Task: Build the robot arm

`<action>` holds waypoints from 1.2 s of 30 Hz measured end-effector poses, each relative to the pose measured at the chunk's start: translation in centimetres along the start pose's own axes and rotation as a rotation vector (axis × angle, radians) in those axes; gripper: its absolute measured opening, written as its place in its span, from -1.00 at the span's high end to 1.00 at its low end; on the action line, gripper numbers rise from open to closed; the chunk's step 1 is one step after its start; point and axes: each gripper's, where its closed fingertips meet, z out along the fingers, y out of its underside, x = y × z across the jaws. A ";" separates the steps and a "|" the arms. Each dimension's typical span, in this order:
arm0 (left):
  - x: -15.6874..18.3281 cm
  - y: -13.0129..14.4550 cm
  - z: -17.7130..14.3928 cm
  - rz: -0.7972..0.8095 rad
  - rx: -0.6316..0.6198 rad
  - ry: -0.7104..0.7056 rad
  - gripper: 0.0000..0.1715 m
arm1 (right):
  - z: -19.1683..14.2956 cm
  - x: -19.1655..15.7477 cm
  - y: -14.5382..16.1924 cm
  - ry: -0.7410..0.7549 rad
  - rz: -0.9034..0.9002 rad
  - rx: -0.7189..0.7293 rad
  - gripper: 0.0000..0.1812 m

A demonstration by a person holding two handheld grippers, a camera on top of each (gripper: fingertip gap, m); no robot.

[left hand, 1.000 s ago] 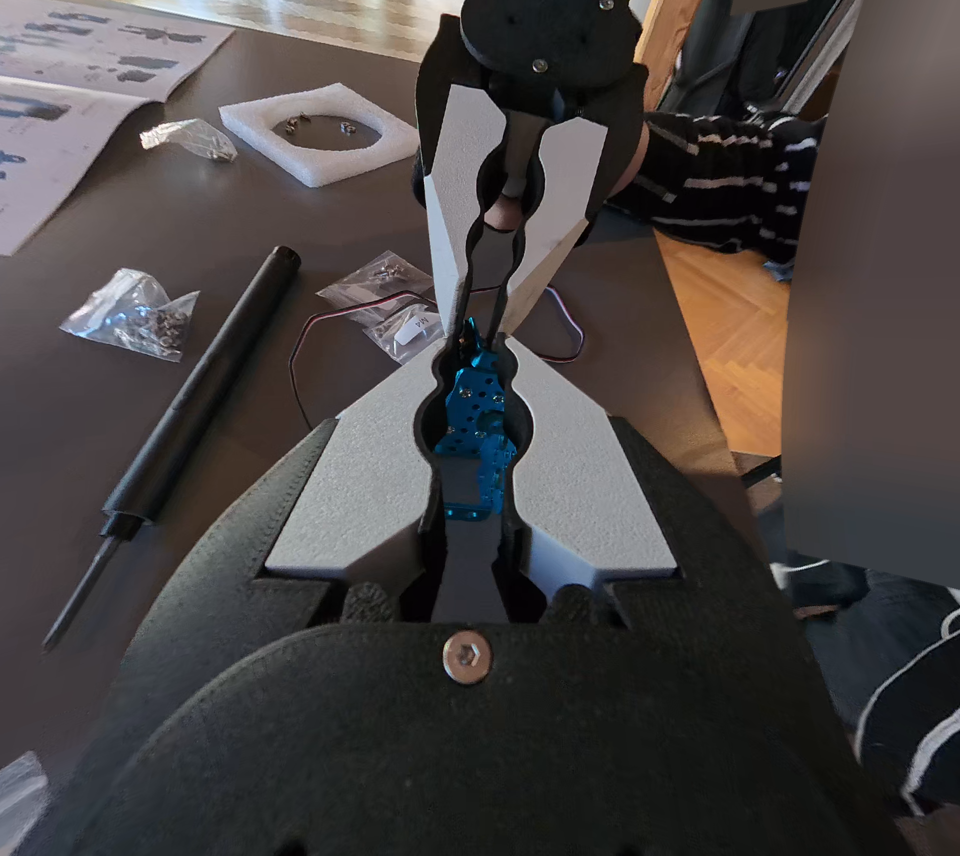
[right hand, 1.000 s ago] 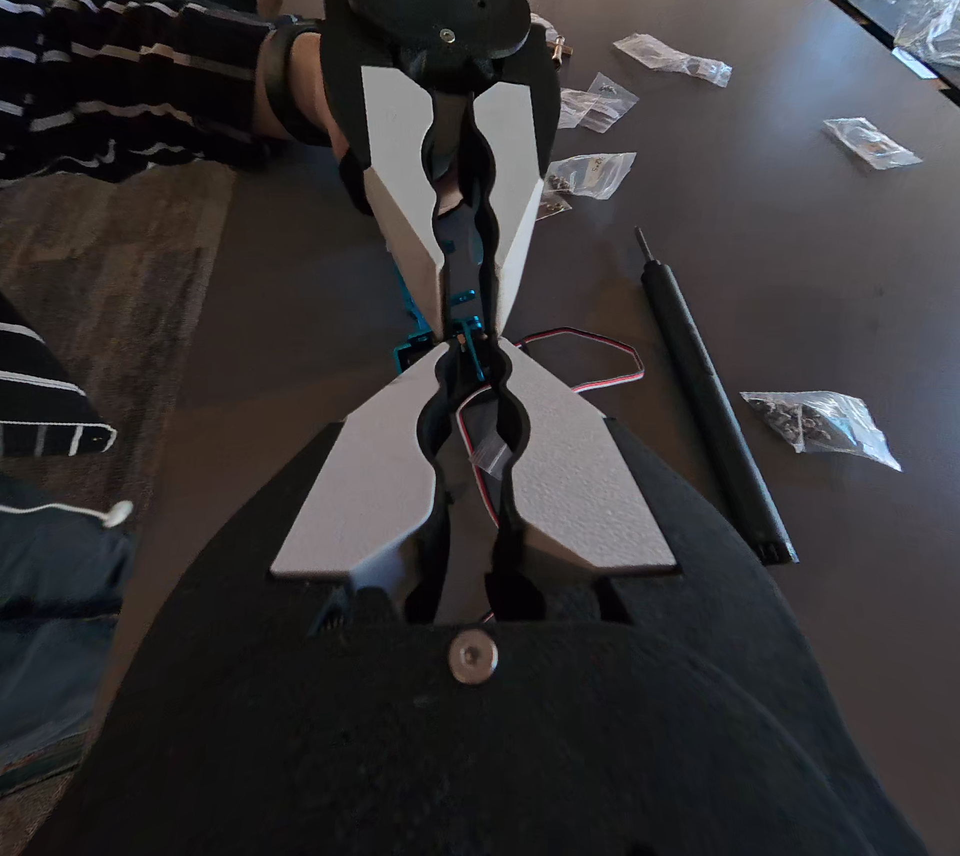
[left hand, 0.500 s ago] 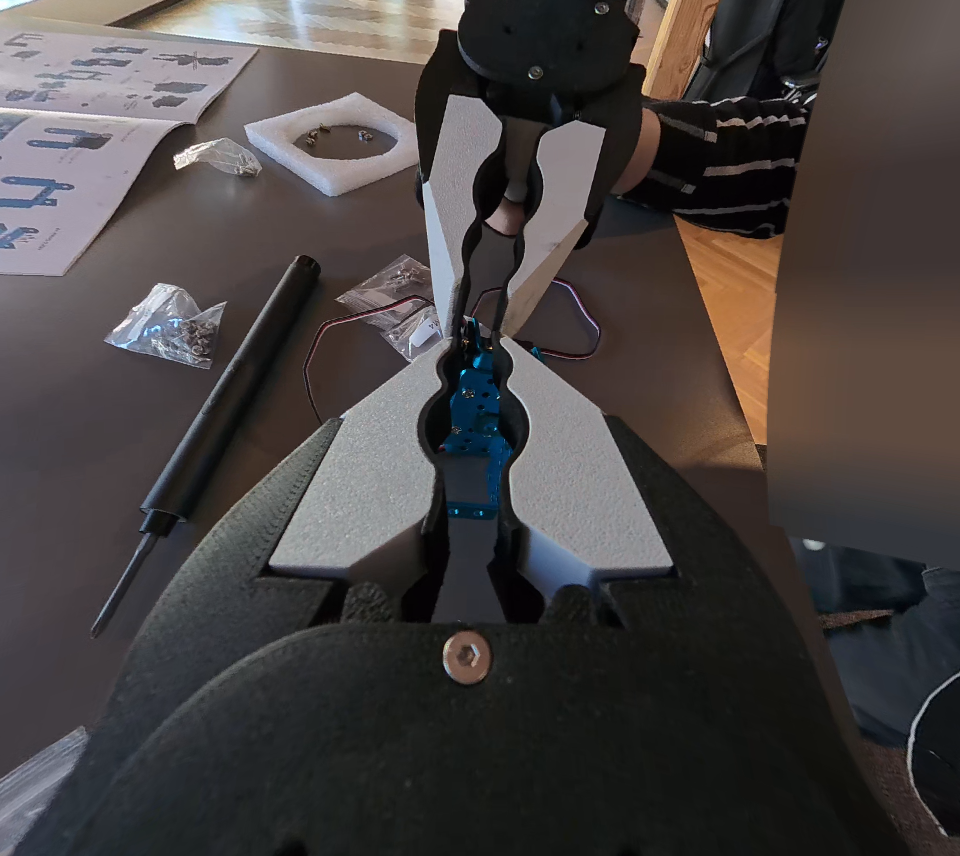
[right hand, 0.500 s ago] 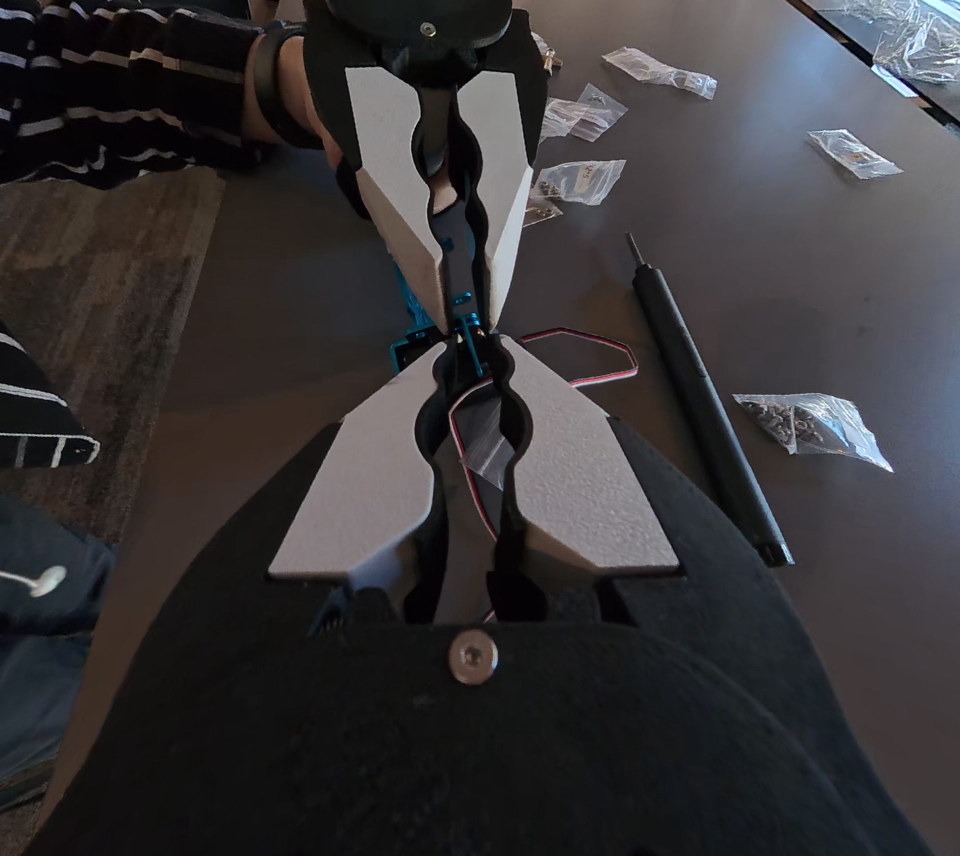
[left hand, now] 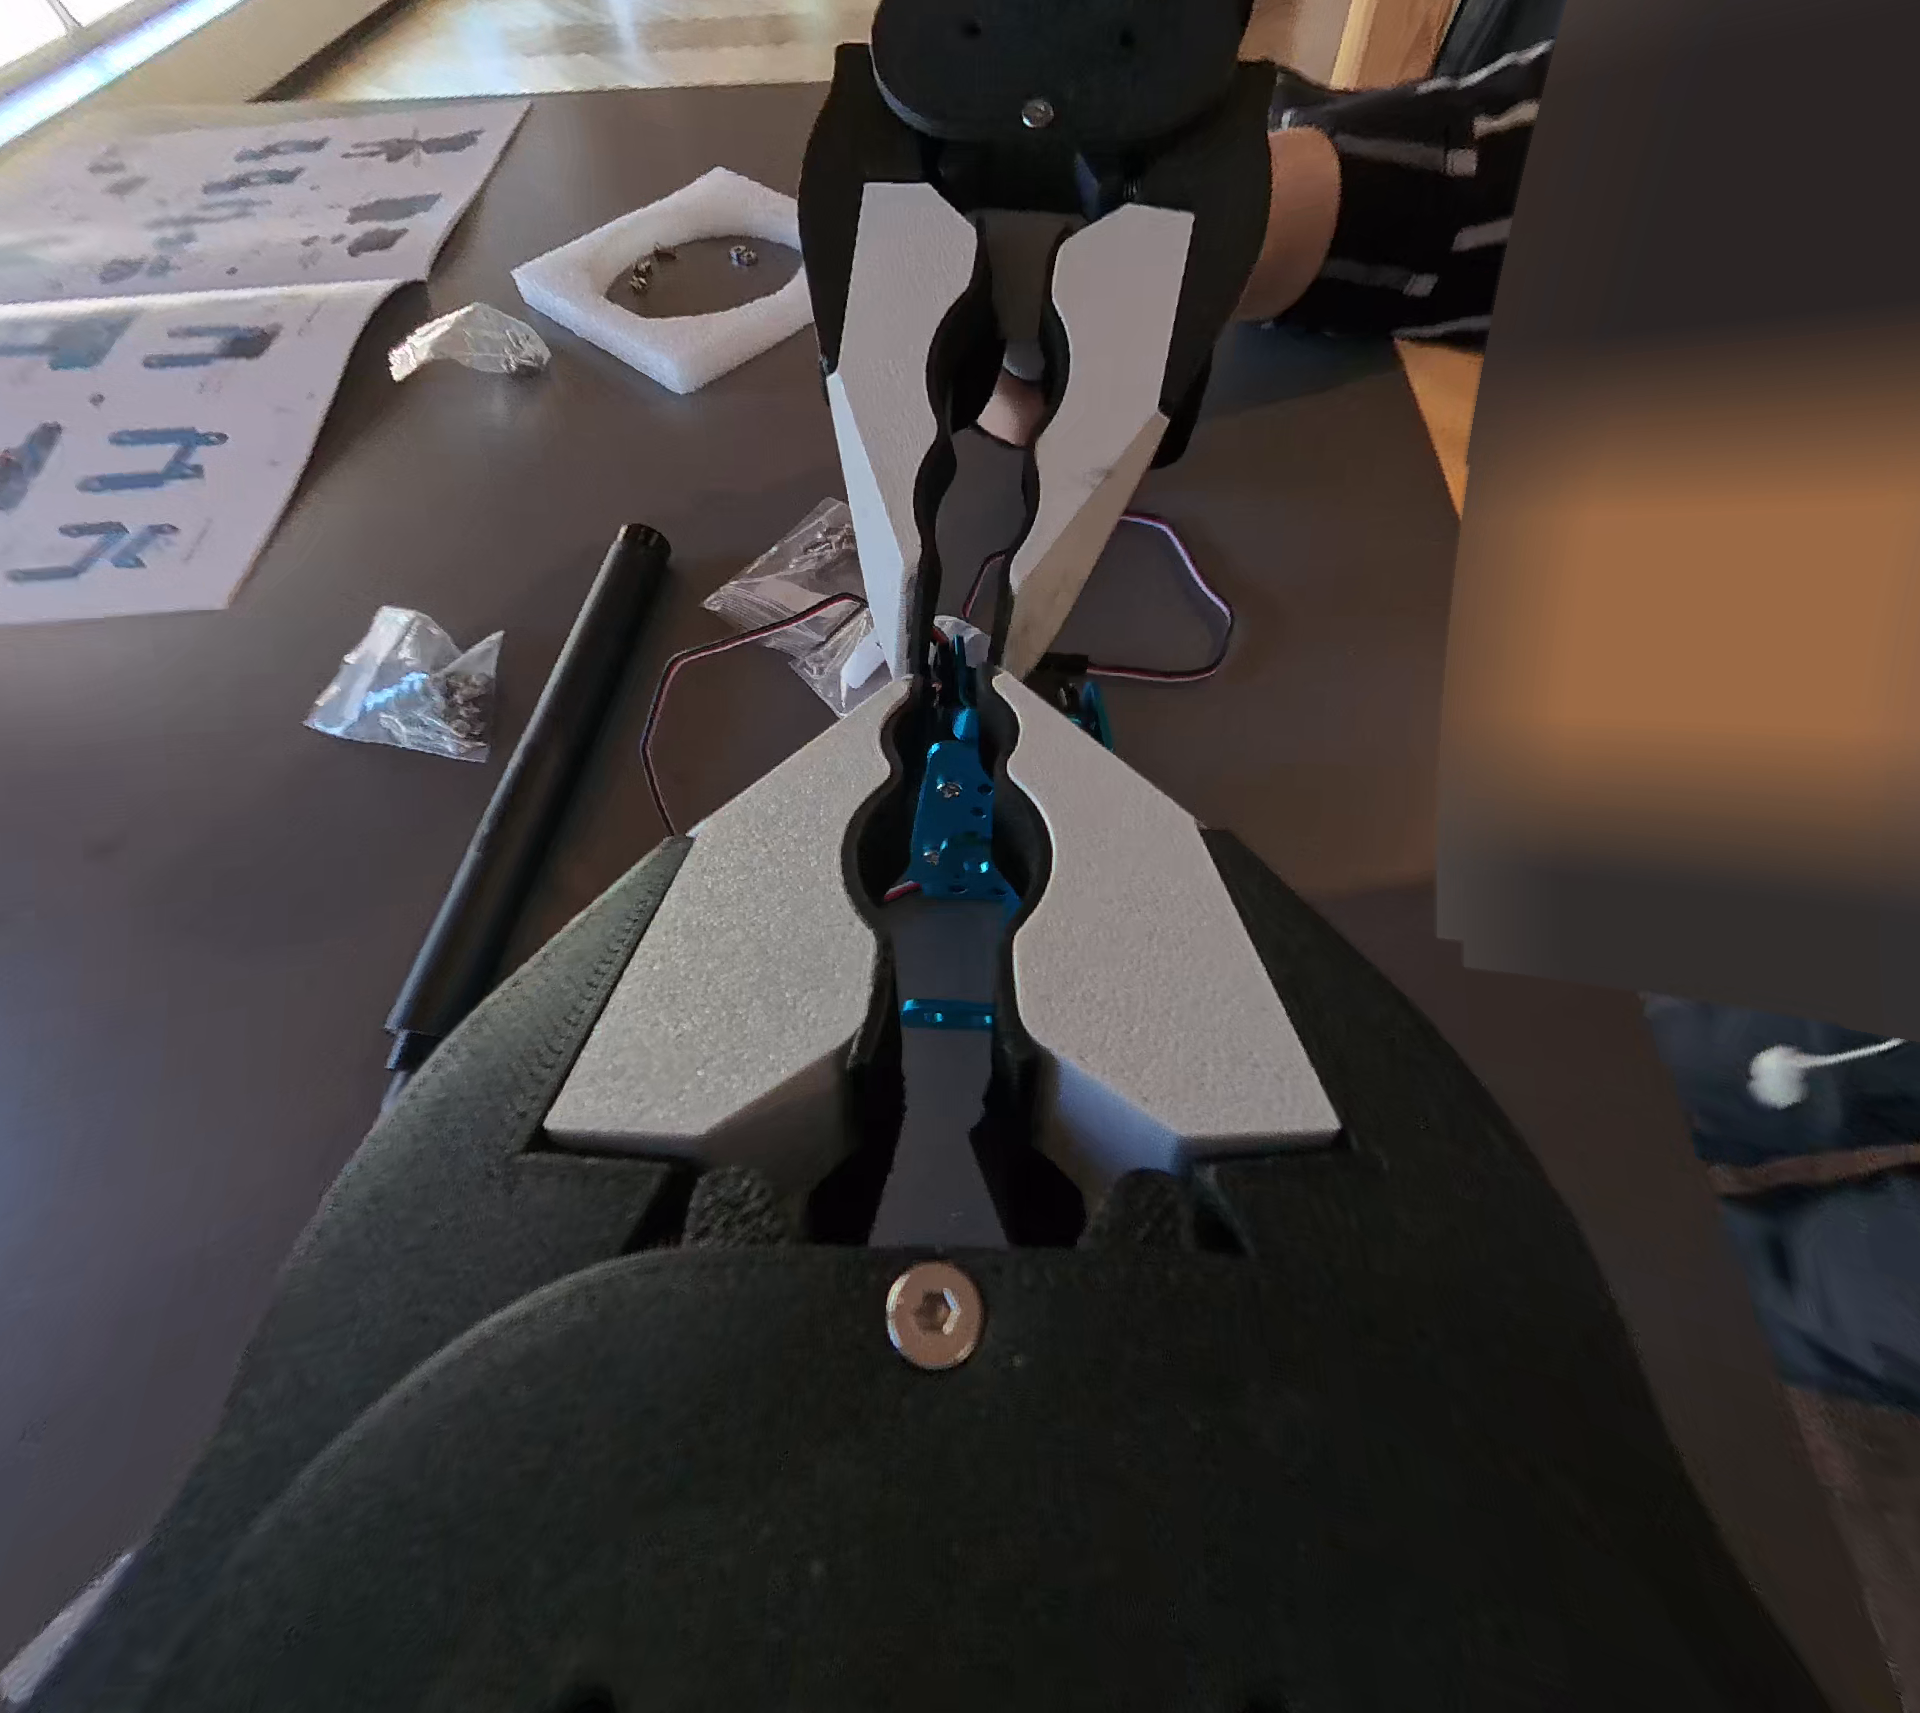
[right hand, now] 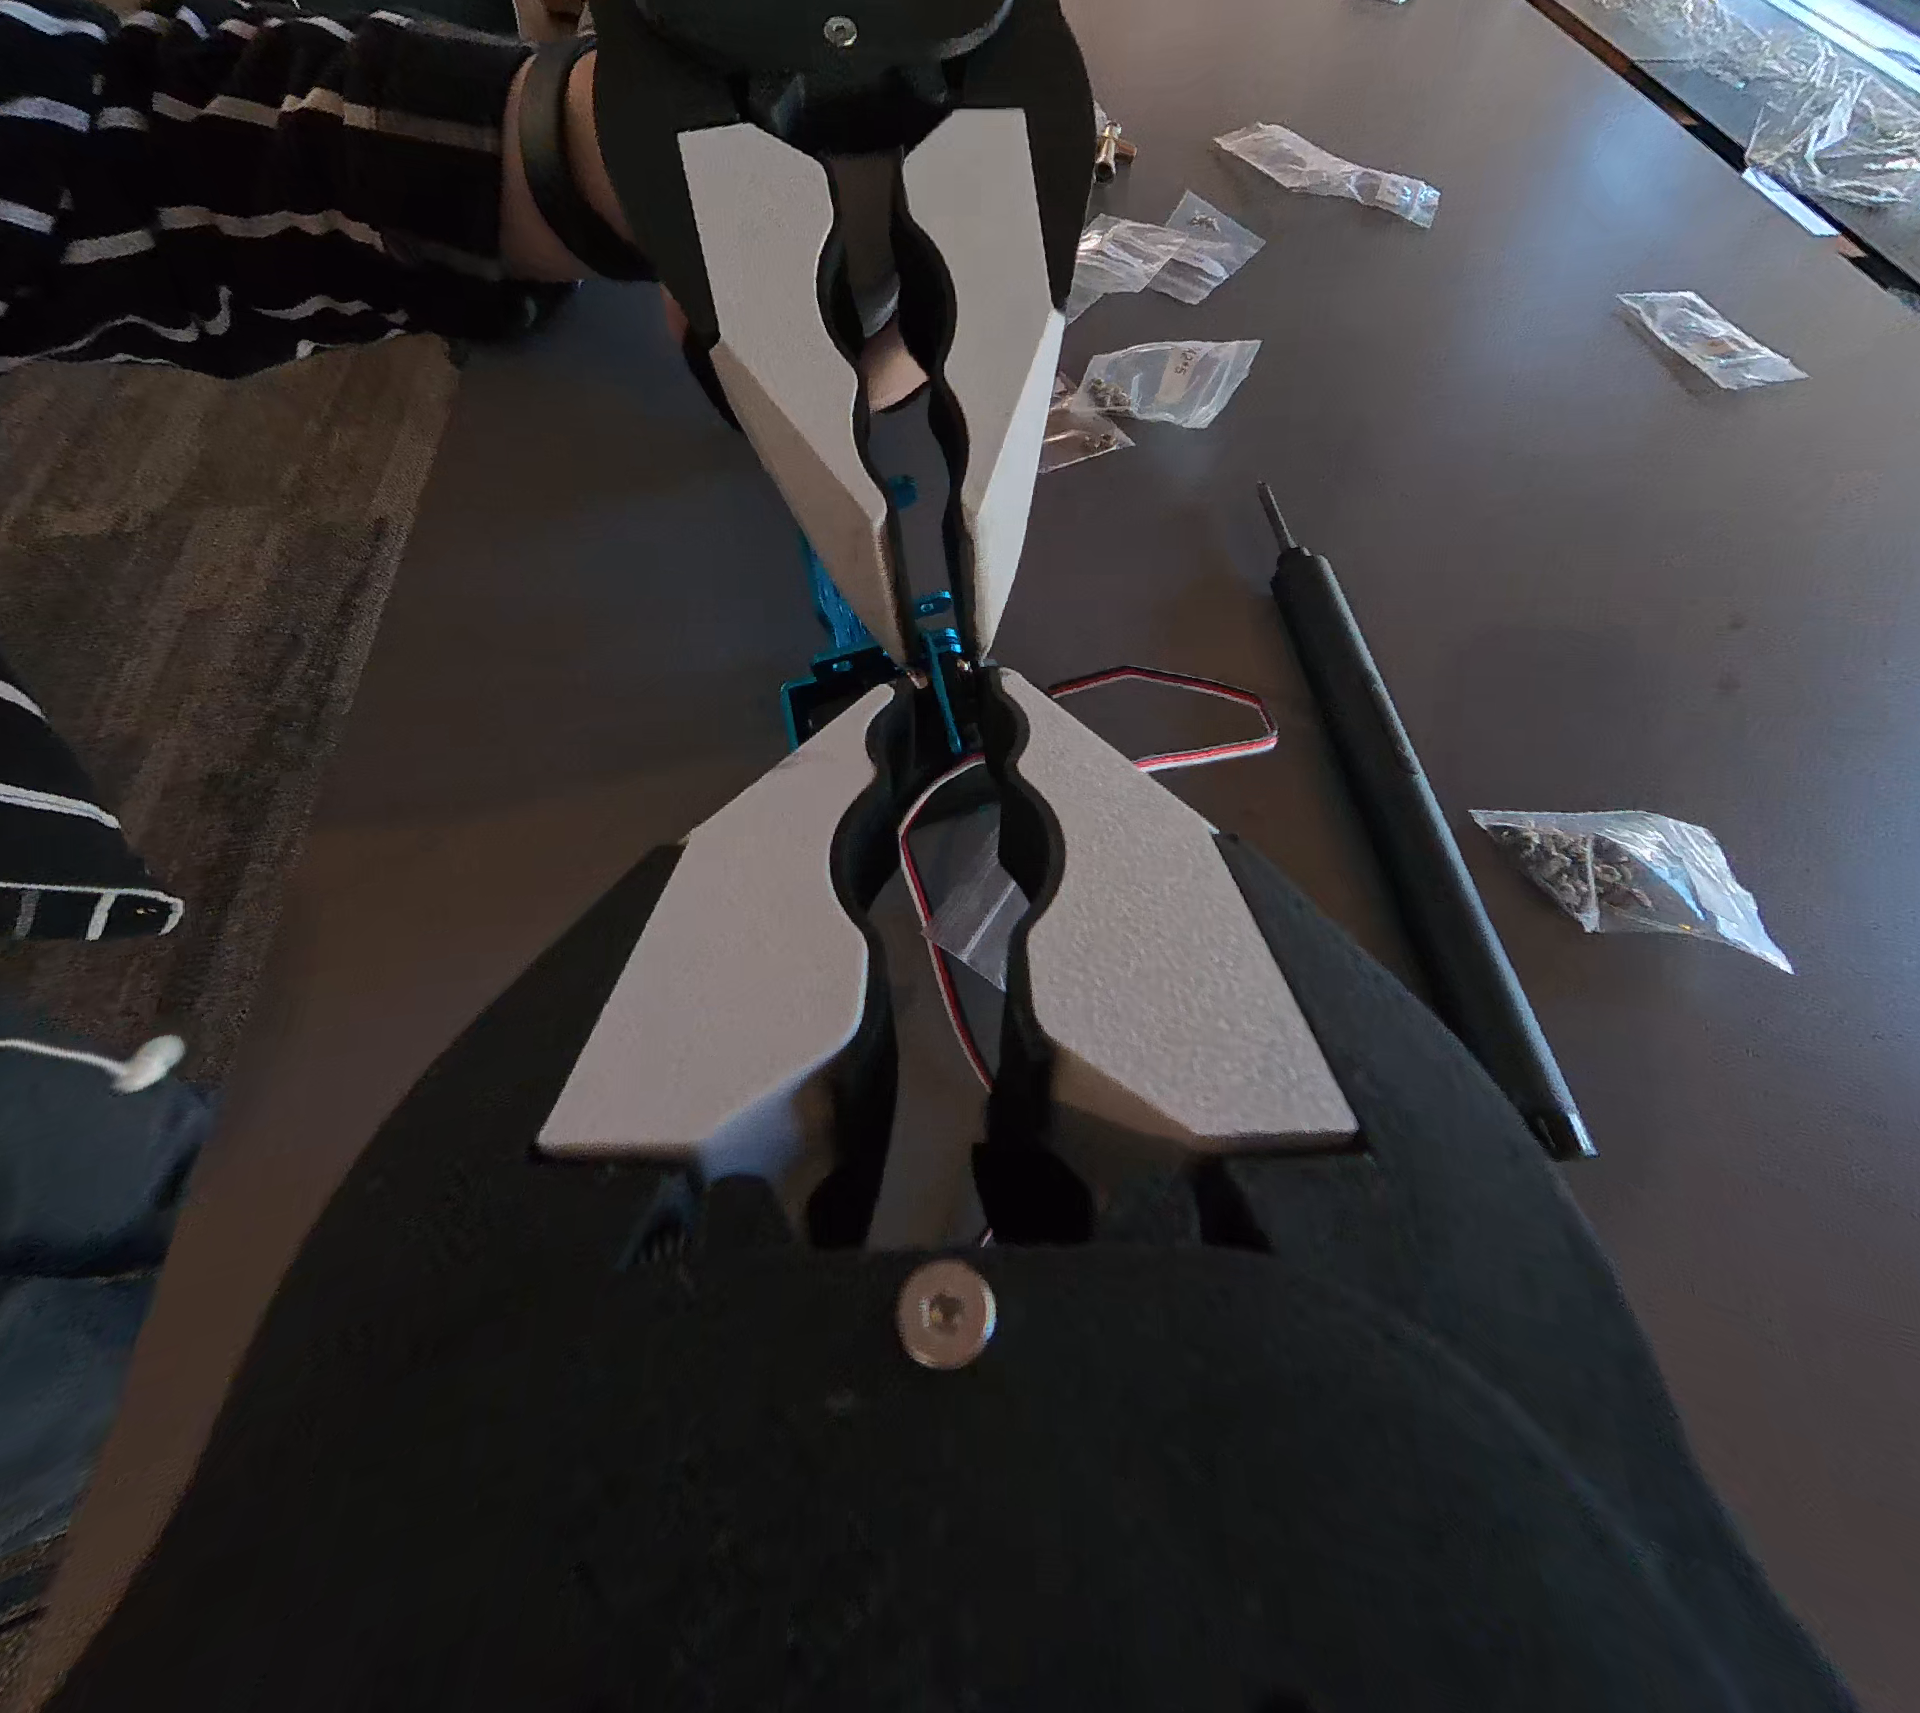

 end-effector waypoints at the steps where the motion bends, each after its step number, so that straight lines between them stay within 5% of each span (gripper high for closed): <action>1: 0.0 0.0 0.0 0.014 -0.006 -0.006 0.92 | 0.0 0.0 0.0 0.002 -0.009 0.000 0.88; 12: -0.1 0.0 0.3 0.179 -0.110 -0.052 0.93 | 0.0 0.1 0.0 0.005 -0.003 0.007 0.88; 36: -0.5 -0.1 0.2 0.079 -0.045 -0.007 0.85 | 0.1 0.3 0.0 0.007 -0.028 0.024 0.89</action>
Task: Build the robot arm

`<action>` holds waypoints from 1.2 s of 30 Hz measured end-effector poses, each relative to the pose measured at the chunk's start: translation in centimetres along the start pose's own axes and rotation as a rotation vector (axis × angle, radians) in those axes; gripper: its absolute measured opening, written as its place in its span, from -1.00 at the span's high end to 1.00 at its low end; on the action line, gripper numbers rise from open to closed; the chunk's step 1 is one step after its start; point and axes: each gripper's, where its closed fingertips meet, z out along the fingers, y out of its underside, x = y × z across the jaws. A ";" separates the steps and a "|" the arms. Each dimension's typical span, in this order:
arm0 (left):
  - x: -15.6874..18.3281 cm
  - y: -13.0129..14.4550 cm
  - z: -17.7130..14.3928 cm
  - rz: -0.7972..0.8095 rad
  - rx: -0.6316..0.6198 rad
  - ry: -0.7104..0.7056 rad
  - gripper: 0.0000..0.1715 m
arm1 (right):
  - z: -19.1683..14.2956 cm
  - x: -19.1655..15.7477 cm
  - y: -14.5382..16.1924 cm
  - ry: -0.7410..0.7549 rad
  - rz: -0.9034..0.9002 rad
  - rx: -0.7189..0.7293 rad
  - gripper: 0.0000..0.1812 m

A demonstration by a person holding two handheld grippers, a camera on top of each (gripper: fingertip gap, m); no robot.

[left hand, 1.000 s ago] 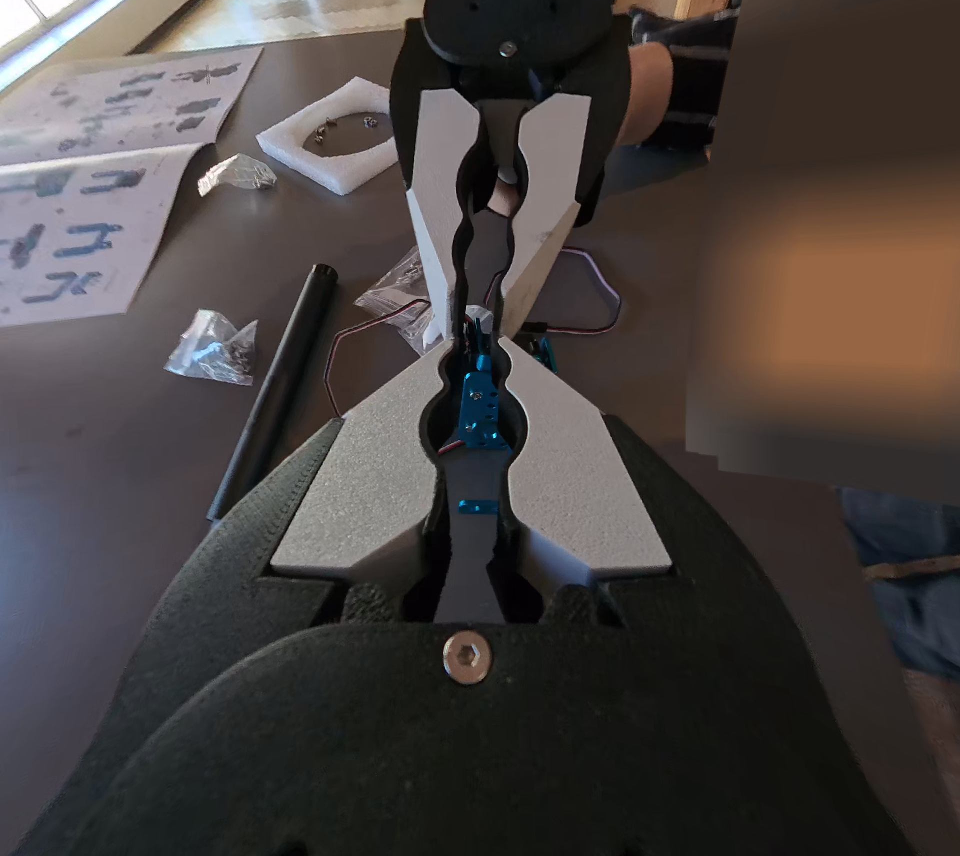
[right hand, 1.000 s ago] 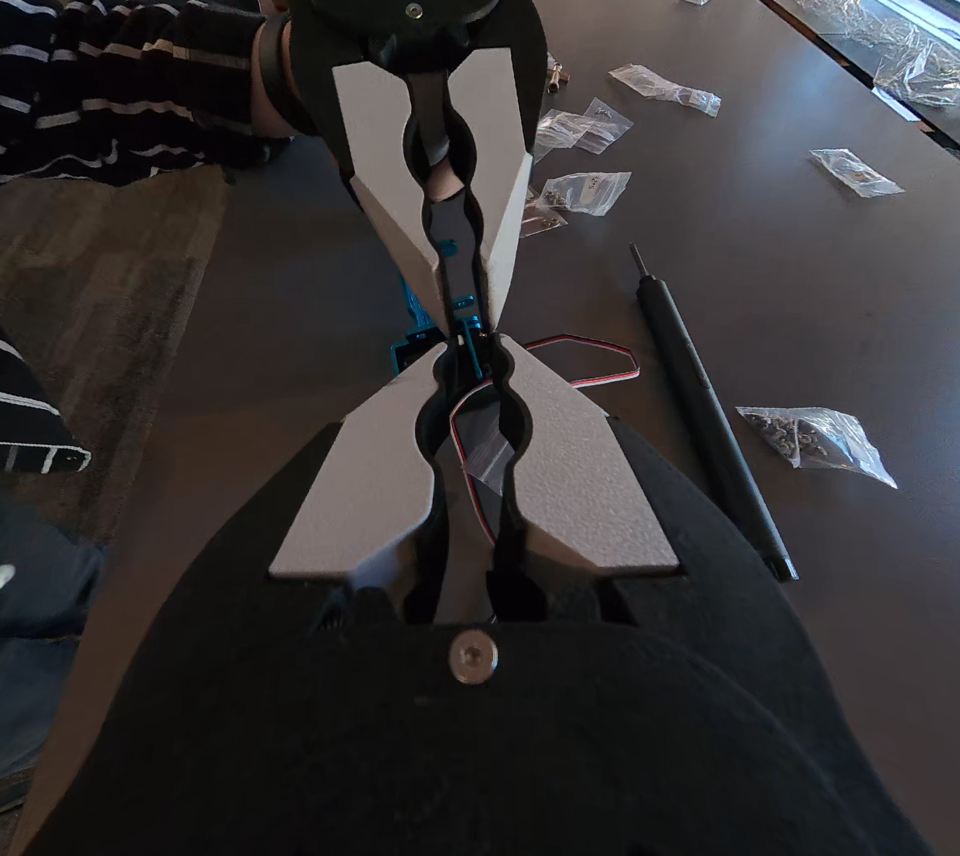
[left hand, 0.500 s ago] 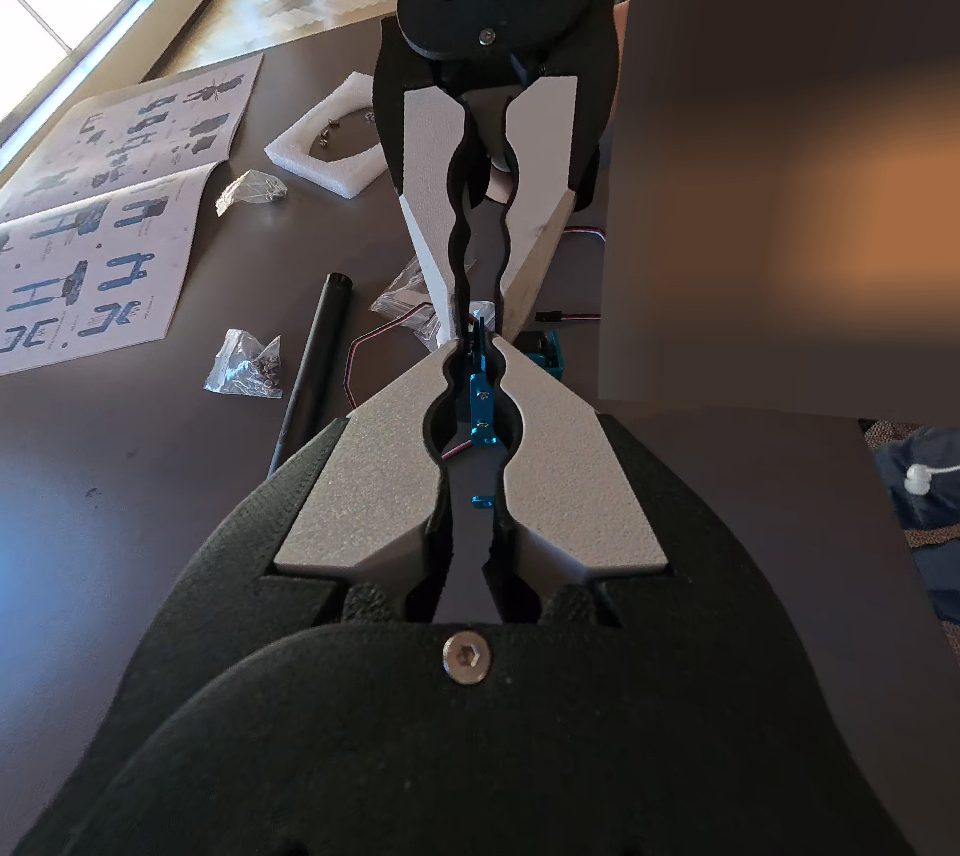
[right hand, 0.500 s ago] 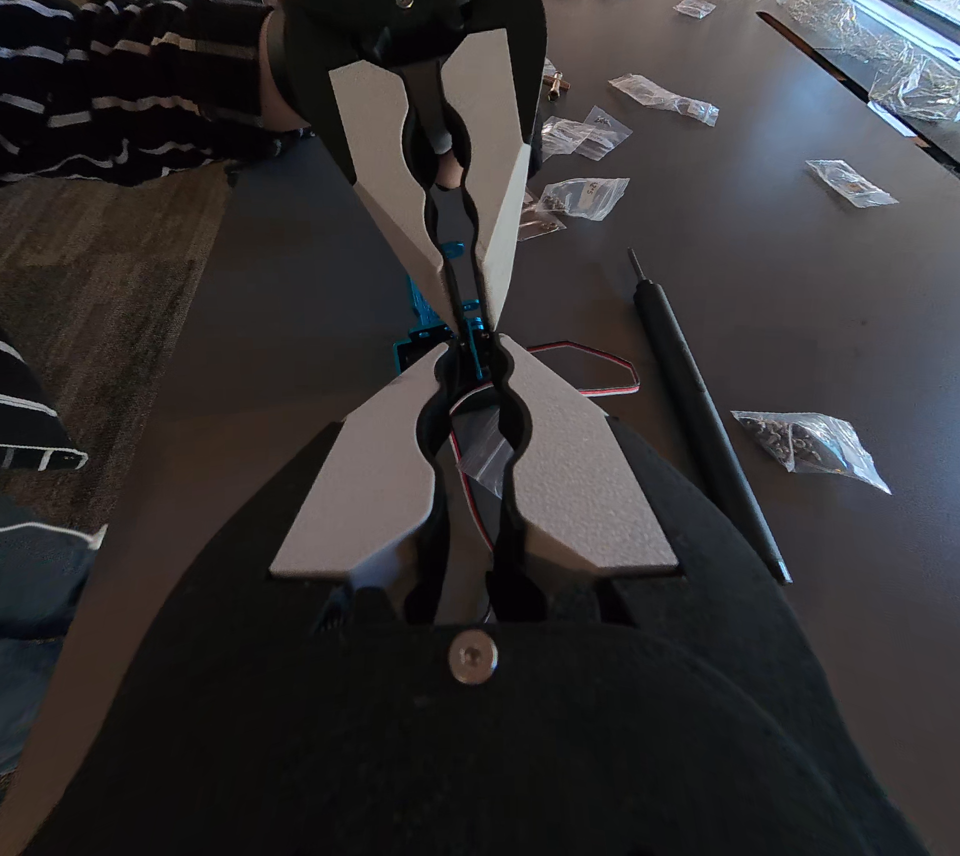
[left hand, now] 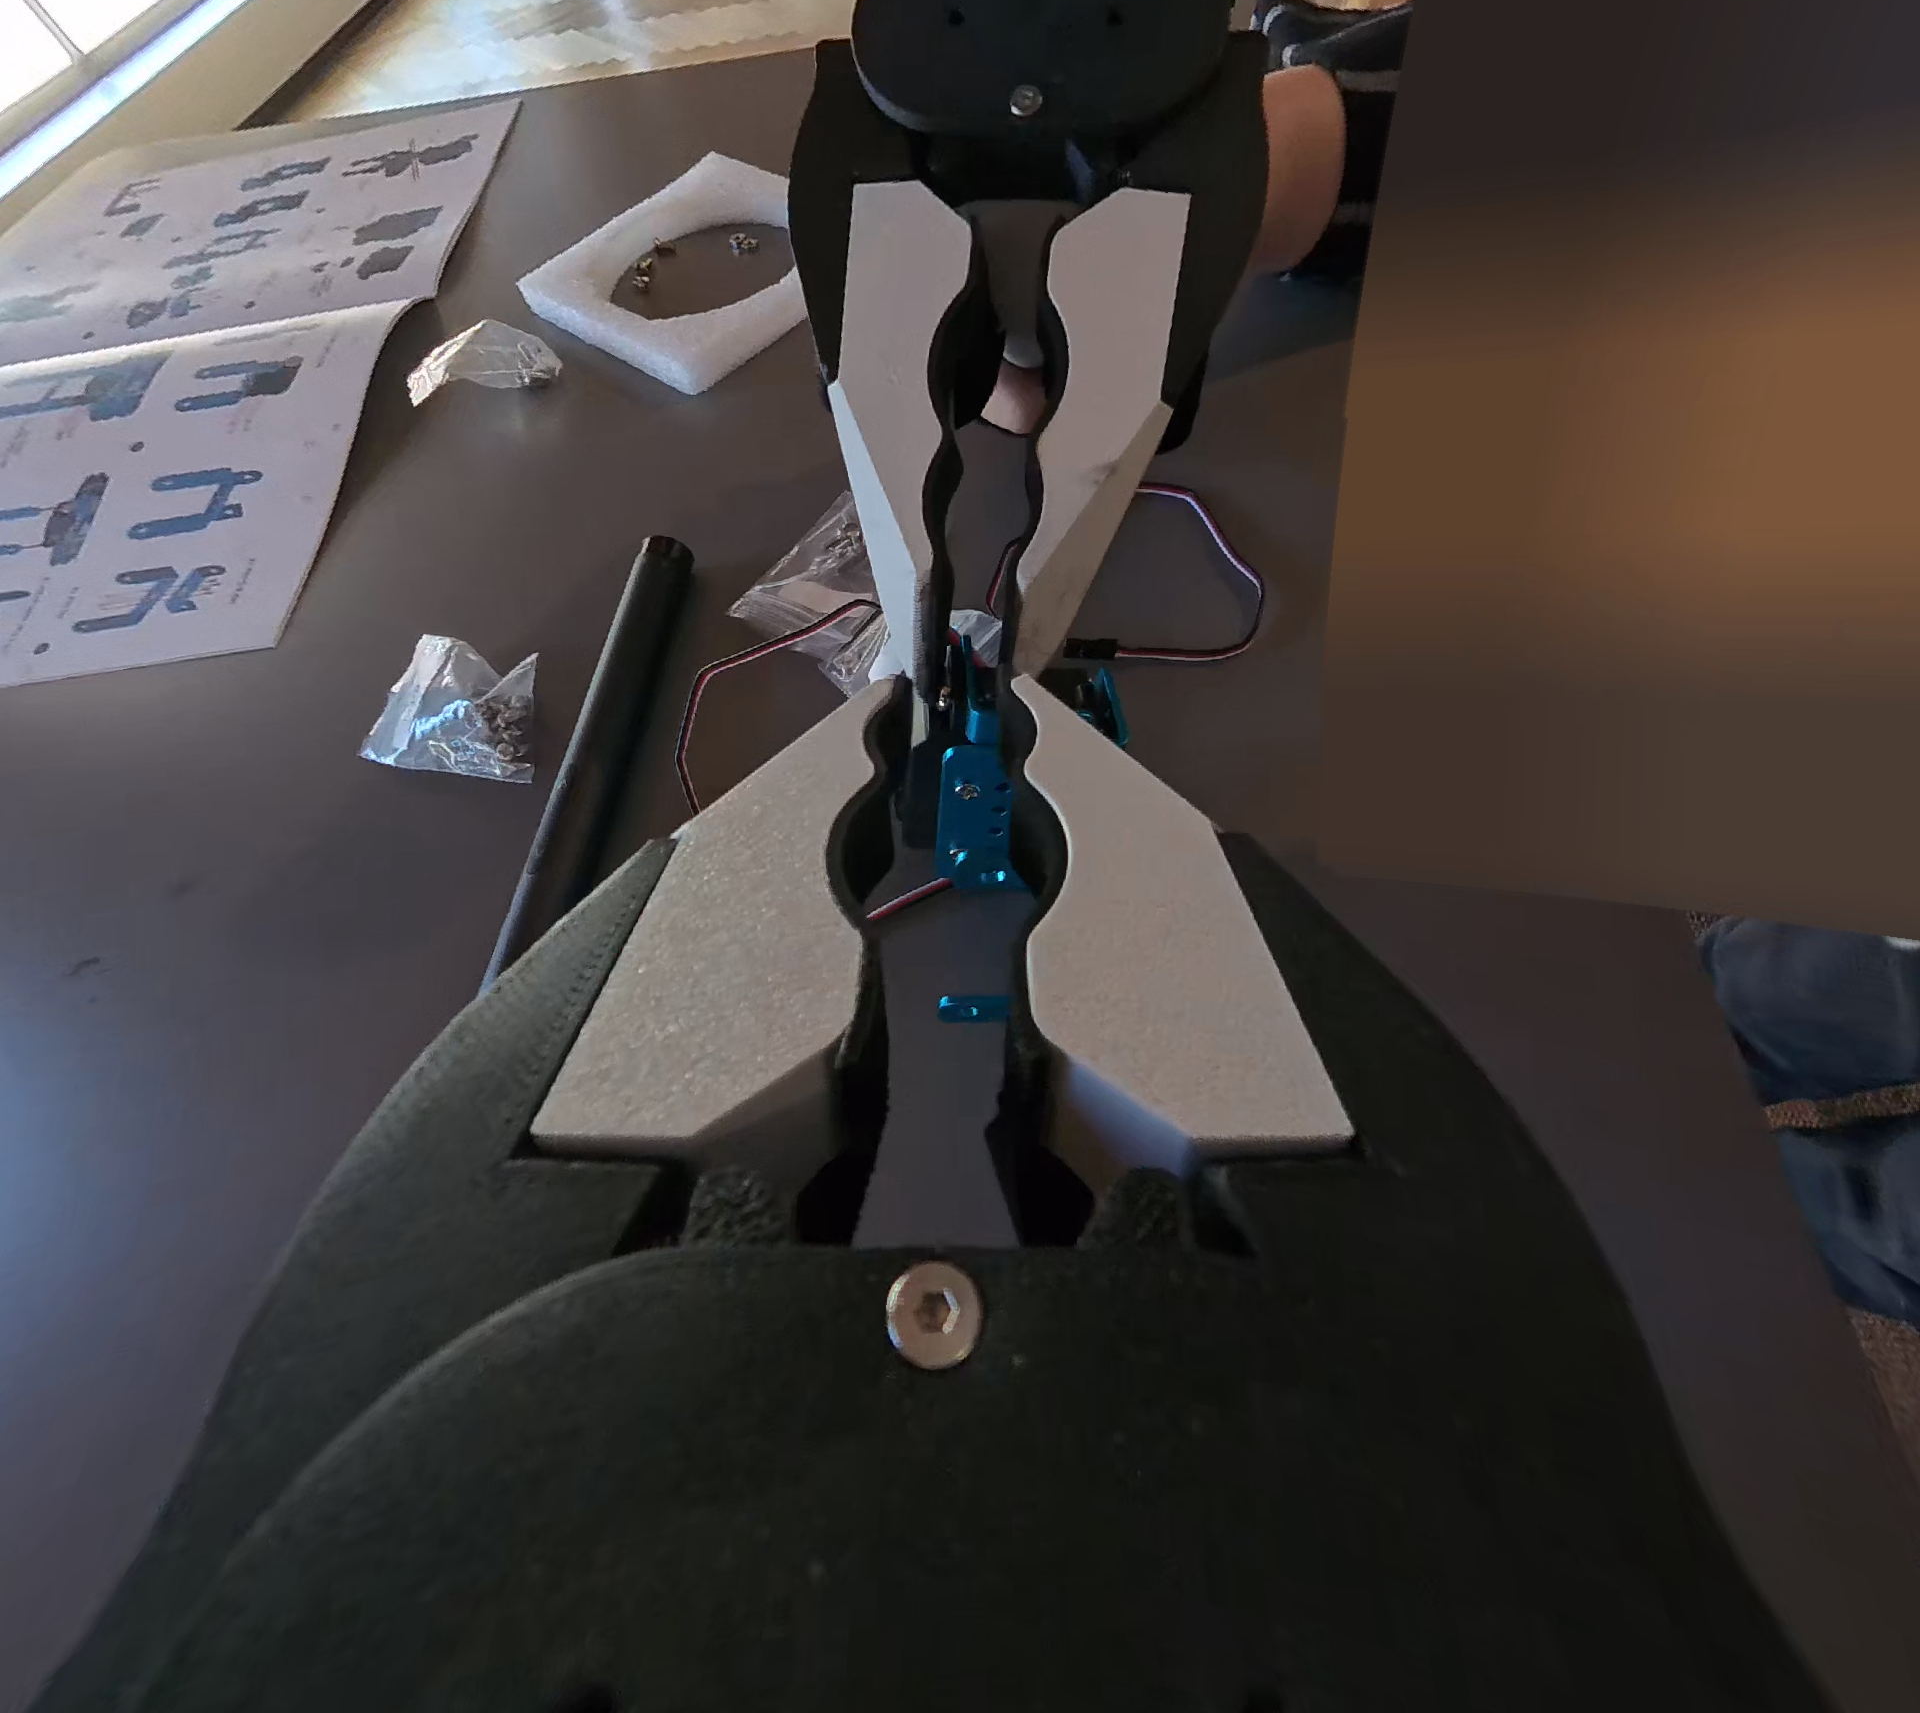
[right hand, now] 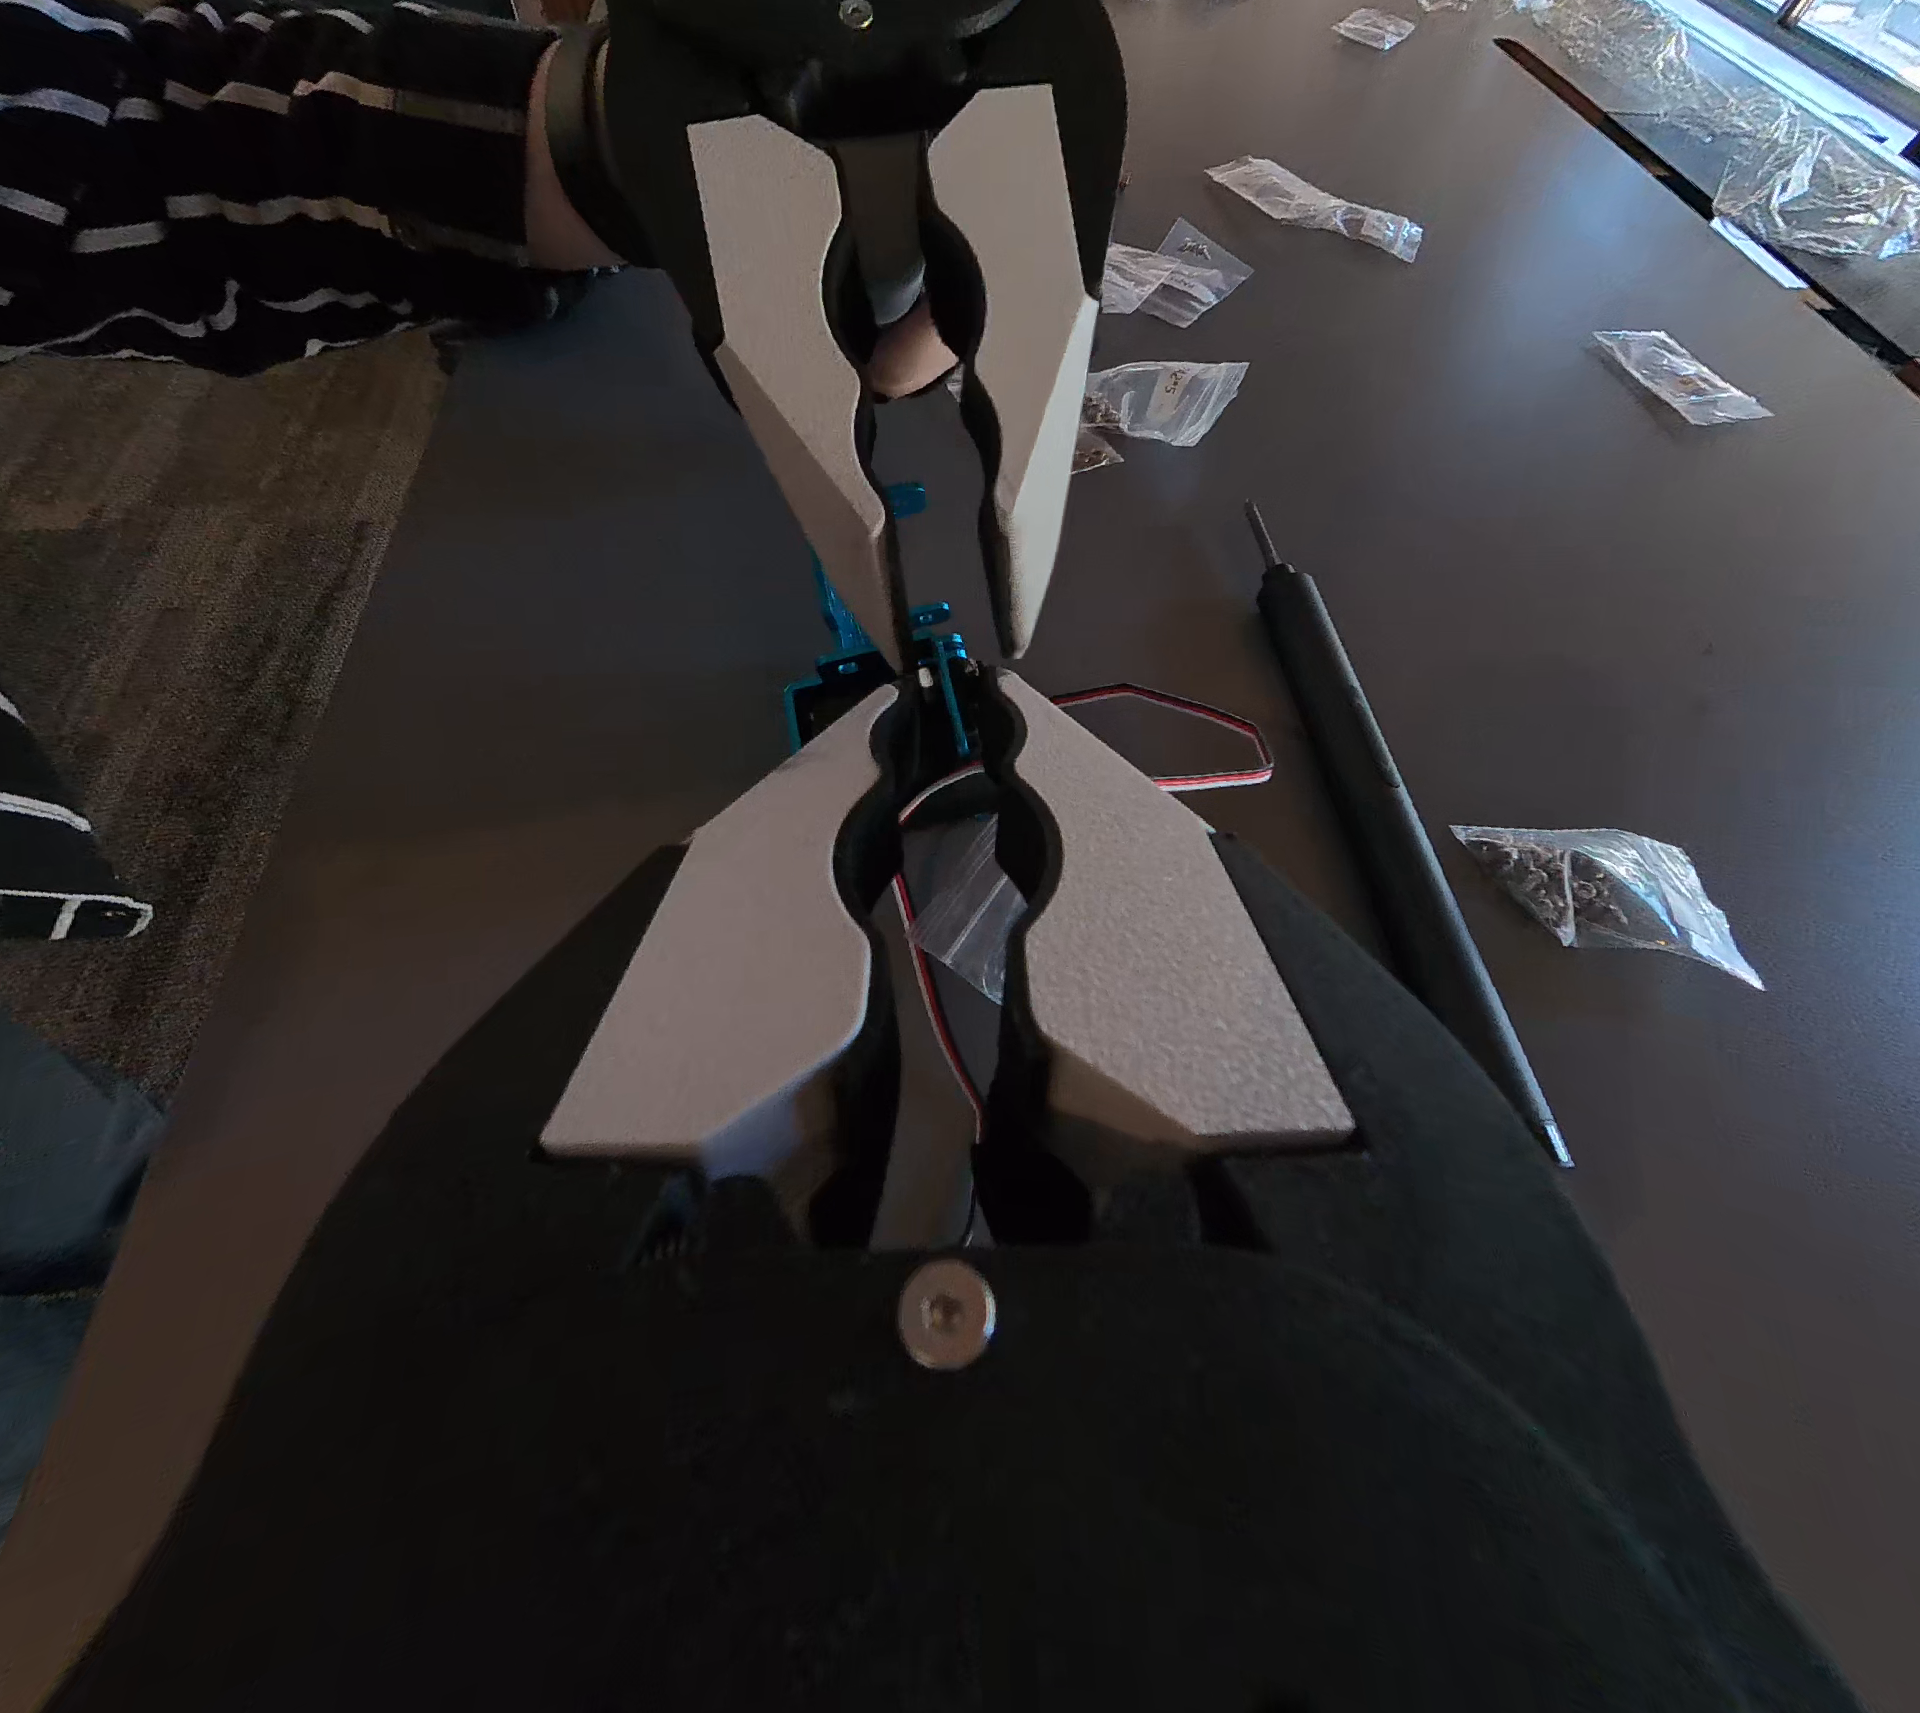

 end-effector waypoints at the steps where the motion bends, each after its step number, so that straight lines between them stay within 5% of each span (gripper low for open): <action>1: 0.0 0.0 0.0 0.004 -0.001 0.003 0.87 | 0.0 0.0 0.0 0.000 0.001 0.001 0.89; 36: 0.0 0.0 -0.1 0.046 -0.022 -0.017 0.84 | -0.1 0.2 0.0 0.007 0.016 0.008 0.90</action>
